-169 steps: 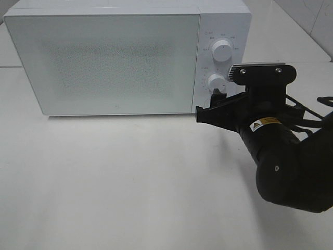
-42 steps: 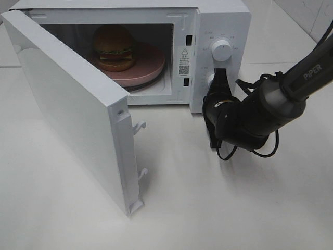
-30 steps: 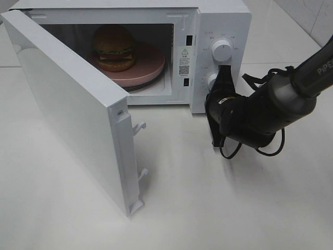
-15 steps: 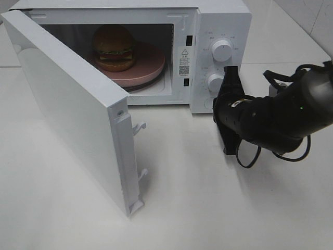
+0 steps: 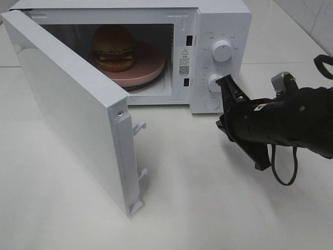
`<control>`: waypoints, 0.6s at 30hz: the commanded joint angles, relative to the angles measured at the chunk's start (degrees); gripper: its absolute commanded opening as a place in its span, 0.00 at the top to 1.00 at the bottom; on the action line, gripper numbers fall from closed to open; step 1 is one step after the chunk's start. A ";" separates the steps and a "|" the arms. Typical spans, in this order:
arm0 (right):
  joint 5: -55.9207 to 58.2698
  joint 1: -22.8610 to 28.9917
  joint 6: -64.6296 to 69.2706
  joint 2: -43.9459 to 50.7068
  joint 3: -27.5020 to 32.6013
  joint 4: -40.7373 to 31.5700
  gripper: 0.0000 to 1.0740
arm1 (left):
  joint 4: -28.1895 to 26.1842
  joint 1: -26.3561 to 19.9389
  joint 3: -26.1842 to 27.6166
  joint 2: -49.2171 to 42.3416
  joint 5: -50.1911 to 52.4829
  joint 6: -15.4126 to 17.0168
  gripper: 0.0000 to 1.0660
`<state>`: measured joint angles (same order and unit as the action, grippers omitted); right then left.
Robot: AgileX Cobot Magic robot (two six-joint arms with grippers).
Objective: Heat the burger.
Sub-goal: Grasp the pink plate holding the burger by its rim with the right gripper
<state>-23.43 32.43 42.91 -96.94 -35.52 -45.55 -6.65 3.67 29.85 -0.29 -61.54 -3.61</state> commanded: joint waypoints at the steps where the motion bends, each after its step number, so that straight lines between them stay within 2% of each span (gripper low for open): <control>1: 5.96 -0.11 -11.69 2.06 0.23 0.34 0.99 | -0.40 -0.17 -0.23 -0.23 0.11 0.29 0.08; 9: 16.79 -0.23 -29.56 4.01 -0.29 0.40 0.99 | -0.40 -0.17 -0.23 -0.23 0.11 0.29 0.08; 13: 24.06 -3.04 -38.33 4.58 -1.20 1.66 0.99 | -0.40 -0.17 -0.23 -0.23 0.11 0.29 0.08; 15: 30.48 -4.93 -44.29 4.58 -3.09 6.13 0.98 | -0.40 -0.17 -0.23 -0.23 0.11 0.29 0.08; 16: 30.48 -4.93 -44.29 4.58 -3.09 6.13 0.98 | -0.40 -0.17 -0.23 -0.23 0.11 0.29 0.08; 18: 36.50 -5.44 -47.33 4.58 -5.27 12.95 0.98 | -0.40 -0.17 -0.23 -0.23 0.11 0.29 0.08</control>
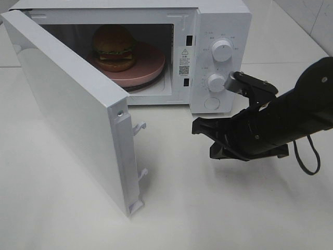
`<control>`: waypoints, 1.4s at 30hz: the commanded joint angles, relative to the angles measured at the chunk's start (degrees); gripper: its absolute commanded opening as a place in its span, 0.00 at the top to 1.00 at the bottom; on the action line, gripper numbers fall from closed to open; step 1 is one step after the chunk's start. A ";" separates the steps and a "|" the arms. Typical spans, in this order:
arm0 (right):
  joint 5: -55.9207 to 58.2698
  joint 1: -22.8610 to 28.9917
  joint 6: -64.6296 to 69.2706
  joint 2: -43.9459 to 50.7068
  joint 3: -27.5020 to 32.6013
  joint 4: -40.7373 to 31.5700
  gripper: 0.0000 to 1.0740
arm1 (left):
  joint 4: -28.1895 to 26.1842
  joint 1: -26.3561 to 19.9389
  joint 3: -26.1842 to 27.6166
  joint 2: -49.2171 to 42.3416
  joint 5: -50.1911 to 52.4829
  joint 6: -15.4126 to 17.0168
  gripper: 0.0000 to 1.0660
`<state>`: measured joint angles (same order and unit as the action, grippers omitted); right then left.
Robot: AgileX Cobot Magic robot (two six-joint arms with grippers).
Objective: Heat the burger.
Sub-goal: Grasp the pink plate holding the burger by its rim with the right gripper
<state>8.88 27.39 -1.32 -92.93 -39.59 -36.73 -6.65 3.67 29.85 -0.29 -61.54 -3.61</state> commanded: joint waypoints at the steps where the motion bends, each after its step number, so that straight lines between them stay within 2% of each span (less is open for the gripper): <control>1: 4.18 -0.40 -3.09 0.57 -1.20 4.13 0.98 | -0.40 -0.17 -0.23 -0.23 0.11 0.29 0.08; 2: 7.91 -0.40 -4.35 0.57 -3.21 9.57 0.98 | -0.40 -0.17 -0.23 -0.23 0.11 0.29 0.08; 3: 7.91 -0.40 -4.35 0.57 -3.21 9.57 0.98 | -0.40 -0.17 -0.23 -0.23 0.11 0.29 0.08; 4: 11.92 -0.40 -5.04 0.57 -5.04 14.44 0.97 | -0.40 -0.17 -0.23 -0.23 0.11 0.29 0.08; 6: 13.92 -0.40 -5.67 0.57 -6.07 16.67 0.97 | -0.40 -0.17 -0.23 -0.23 0.11 0.29 0.08; 8: 21.37 -0.40 -10.60 0.57 -9.51 24.24 0.96 | -0.40 -0.17 -0.23 -0.23 0.11 0.29 0.08; 11: 22.69 -0.40 -12.03 0.57 -10.20 25.32 0.96 | -0.40 -0.17 -0.23 -0.23 0.11 0.29 0.08; 14: 26.53 -0.40 -19.37 0.57 -12.61 29.62 0.96 | -0.40 -0.17 -0.23 -0.23 0.11 0.29 0.08; 16: 28.42 -0.40 -30.31 0.57 -14.90 32.49 0.96 | -0.40 -0.17 -0.23 -0.23 0.11 0.29 0.08; 18: 28.42 -0.40 -33.80 0.57 -15.47 33.06 0.96 | -0.40 -0.17 -0.23 -0.23 0.11 0.29 0.08; 19: 28.36 -0.40 -40.85 0.57 -16.50 33.92 0.96 | -0.40 -0.17 -0.23 -0.23 0.11 0.29 0.08; 22: 28.36 -0.40 -44.40 0.57 -16.90 34.61 0.96 | -0.40 -0.17 -0.23 -0.23 0.11 0.29 0.08; 24: 27.56 -0.40 -53.97 0.57 -17.59 36.73 0.95 | -0.40 -0.17 -0.23 -0.23 0.11 0.29 0.08; 25: 27.56 -0.40 -53.97 0.57 -17.59 36.73 0.95 | -0.40 -0.17 -0.23 -0.23 0.11 0.29 0.08; 27: 26.07 -0.40 -66.12 0.57 -17.59 38.50 0.93 | -0.40 -0.17 -0.23 -0.23 0.11 0.29 0.08; 30: 25.44 -0.40 -69.04 0.57 -17.59 38.50 0.92 | -0.40 -0.17 -0.23 -0.23 0.11 0.29 0.08; 33: 22.80 -0.34 -75.11 0.57 -17.59 38.50 0.88 | -0.40 -0.17 -0.23 -0.23 0.11 0.29 0.08; 35: 19.25 -0.23 -78.95 0.57 -17.65 38.50 0.79 | -0.40 -0.17 -0.23 -0.23 0.11 0.29 0.08; 37: 18.51 -0.23 -79.01 0.57 -17.65 38.50 0.77 | -0.40 -0.17 -0.23 -0.23 0.11 0.29 0.08; 38: 17.02 -0.23 -79.01 0.57 -17.65 38.56 0.69 | -0.40 -0.17 -0.23 -0.23 0.11 0.29 0.08; 41: 16.39 -0.23 -79.01 0.57 -17.65 38.56 0.66 | -0.40 -0.17 -0.23 -0.23 0.11 0.29 0.08; 42: 15.58 -0.23 -78.95 0.57 -17.65 38.56 0.56 | -0.40 -0.17 -0.23 -0.23 0.11 0.29 0.08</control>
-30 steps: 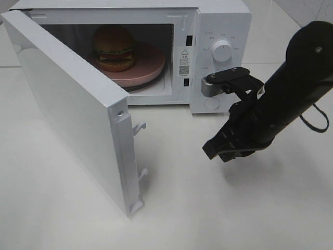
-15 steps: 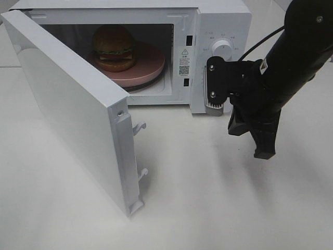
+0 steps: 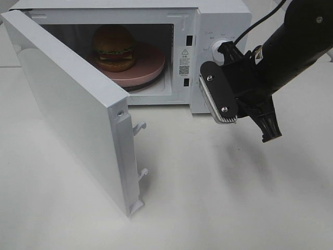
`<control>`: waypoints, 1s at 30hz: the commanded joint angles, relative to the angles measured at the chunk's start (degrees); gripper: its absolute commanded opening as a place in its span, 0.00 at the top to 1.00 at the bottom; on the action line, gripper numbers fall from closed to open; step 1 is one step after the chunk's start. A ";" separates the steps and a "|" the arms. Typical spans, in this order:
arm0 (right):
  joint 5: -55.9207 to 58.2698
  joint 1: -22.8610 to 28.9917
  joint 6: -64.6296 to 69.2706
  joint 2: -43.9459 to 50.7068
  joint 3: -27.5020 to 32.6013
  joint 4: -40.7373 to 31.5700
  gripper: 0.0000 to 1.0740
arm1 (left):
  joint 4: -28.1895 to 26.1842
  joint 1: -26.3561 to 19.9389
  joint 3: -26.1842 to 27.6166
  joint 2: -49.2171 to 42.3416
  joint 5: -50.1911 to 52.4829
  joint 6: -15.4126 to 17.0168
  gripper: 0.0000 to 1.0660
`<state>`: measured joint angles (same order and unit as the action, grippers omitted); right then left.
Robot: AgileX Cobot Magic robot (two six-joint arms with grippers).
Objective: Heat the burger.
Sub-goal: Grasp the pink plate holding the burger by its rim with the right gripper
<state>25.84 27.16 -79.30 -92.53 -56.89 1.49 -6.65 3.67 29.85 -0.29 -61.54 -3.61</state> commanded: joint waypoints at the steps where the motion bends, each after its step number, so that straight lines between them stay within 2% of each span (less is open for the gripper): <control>1: -1.89 0.34 -0.17 0.17 -0.34 0.23 0.44 | -0.40 -0.17 -0.23 -0.23 0.11 0.29 0.08; 2: -1.89 0.34 -0.17 0.17 -0.34 0.23 0.44 | -0.40 -0.17 -0.23 -0.23 0.11 0.29 0.08; 3: -2.06 0.69 0.80 0.17 -0.34 0.23 0.39 | -0.40 -0.17 -0.23 -0.23 0.11 0.29 0.08; 4: -2.64 1.43 2.75 0.17 -0.46 0.23 0.28 | -0.40 -0.17 -0.23 -0.23 0.11 0.29 0.08; 5: -2.64 1.43 2.75 0.17 -0.46 0.23 0.28 | -0.40 -0.17 -0.23 -0.23 0.11 0.29 0.08; 6: -3.38 2.23 5.21 0.06 -0.69 0.29 0.18 | -0.40 -0.17 -0.23 -0.23 0.11 0.29 0.08; 9: -4.47 3.15 7.39 -0.29 -0.74 1.55 0.12 | -0.40 -0.17 -0.23 -0.23 0.11 0.29 0.08; 19: -7.45 5.33 10.43 -2.18 -1.09 6.36 0.14 | -0.40 -0.17 -0.23 -0.23 0.11 0.29 0.08; 26: -7.68 5.33 11.12 -4.98 -5.44 7.62 0.15 | -0.40 -0.17 -0.23 -0.23 0.11 0.29 0.08; 30: -8.59 6.99 11.46 -8.02 -8.14 7.85 0.16 | -0.40 -0.17 -0.23 -0.23 0.11 0.29 0.08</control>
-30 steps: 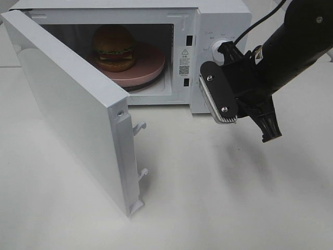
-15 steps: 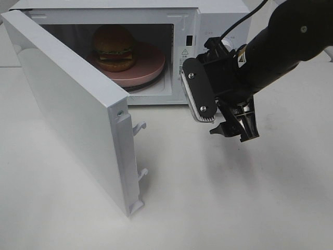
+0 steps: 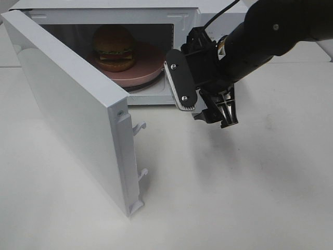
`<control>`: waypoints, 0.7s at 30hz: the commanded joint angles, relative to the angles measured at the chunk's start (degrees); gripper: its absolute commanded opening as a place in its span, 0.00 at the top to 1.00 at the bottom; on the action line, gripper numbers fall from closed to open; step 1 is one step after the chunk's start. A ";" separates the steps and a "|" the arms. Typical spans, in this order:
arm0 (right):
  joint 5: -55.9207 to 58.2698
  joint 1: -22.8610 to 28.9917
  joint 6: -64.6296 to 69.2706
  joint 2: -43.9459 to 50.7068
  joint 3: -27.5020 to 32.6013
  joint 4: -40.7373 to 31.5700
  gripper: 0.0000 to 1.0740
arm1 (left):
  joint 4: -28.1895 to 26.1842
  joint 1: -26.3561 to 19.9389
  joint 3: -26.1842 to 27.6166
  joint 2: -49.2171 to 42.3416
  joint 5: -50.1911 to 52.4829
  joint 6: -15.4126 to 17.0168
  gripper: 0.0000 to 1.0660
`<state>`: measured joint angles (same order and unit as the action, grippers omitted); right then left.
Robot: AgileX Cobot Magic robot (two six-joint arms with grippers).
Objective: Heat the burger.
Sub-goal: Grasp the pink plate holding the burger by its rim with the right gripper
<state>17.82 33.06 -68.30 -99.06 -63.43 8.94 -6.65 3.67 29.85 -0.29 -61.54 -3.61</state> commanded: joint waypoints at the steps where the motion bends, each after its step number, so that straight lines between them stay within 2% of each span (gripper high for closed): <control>1: -0.63 1.49 0.46 -2.29 -2.23 0.40 0.16 | -0.40 -0.17 -0.23 -0.23 0.11 0.29 0.08; 12: -1.60 2.46 1.66 -9.85 -10.94 0.40 0.19 | -0.40 -0.17 -0.23 -0.23 0.11 0.29 0.08; 15: -1.60 2.86 2.06 -10.37 -11.63 0.52 0.19 | -0.40 -0.17 -0.23 -0.23 0.11 0.29 0.08; 21: -1.66 4.07 5.79 -14.15 -16.73 2.98 0.19 | -0.46 -0.17 -0.23 -0.23 0.11 0.29 0.08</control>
<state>16.33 36.61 -64.11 -112.13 -78.84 11.23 -6.65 3.67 29.85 -0.29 -61.54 -3.61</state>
